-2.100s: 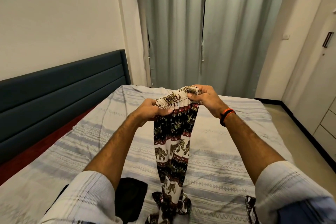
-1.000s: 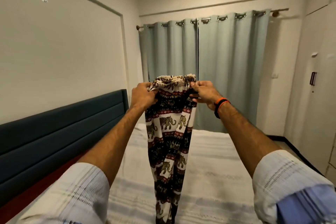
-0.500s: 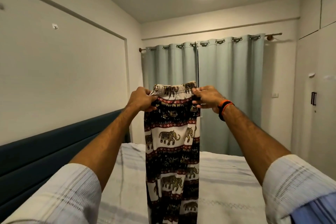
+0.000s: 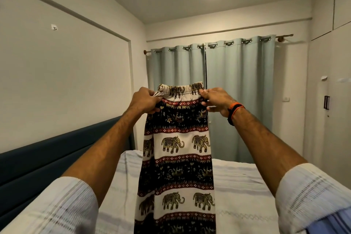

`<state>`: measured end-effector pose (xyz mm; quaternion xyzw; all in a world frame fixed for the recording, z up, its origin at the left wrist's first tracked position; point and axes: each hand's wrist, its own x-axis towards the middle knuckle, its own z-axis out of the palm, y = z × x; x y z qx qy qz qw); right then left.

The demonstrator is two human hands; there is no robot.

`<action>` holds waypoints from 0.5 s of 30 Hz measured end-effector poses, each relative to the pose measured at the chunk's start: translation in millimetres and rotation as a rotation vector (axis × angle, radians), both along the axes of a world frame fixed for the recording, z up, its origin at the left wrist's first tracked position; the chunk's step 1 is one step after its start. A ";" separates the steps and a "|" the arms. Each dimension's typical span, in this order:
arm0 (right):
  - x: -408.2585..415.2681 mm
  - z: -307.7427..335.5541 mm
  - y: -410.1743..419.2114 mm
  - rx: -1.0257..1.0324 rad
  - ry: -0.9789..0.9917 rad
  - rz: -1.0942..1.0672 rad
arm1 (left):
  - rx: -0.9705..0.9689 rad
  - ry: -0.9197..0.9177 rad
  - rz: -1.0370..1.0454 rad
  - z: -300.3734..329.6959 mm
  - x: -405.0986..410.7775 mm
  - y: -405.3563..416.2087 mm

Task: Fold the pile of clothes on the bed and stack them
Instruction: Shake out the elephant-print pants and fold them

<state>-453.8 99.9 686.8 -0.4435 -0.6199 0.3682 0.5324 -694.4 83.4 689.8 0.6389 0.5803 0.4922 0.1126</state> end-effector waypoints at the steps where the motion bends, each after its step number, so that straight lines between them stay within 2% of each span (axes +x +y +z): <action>1: -1.1 -2.4 0.6 -0.003 -0.009 -0.001 | 0.000 0.009 0.003 -2.1 -0.1 0.2; 5: -1.0 -22.6 5.3 -0.062 -0.074 -0.005 | -0.066 0.069 0.005 -18.5 0.8 1.3; 11: -1.7 -15.4 5.2 -0.032 0.065 0.012 | -0.015 0.020 0.001 -11.8 2.0 6.0; 15: 0.2 -39.2 8.2 -0.129 0.076 0.052 | -0.099 0.027 -0.004 -34.7 4.7 8.7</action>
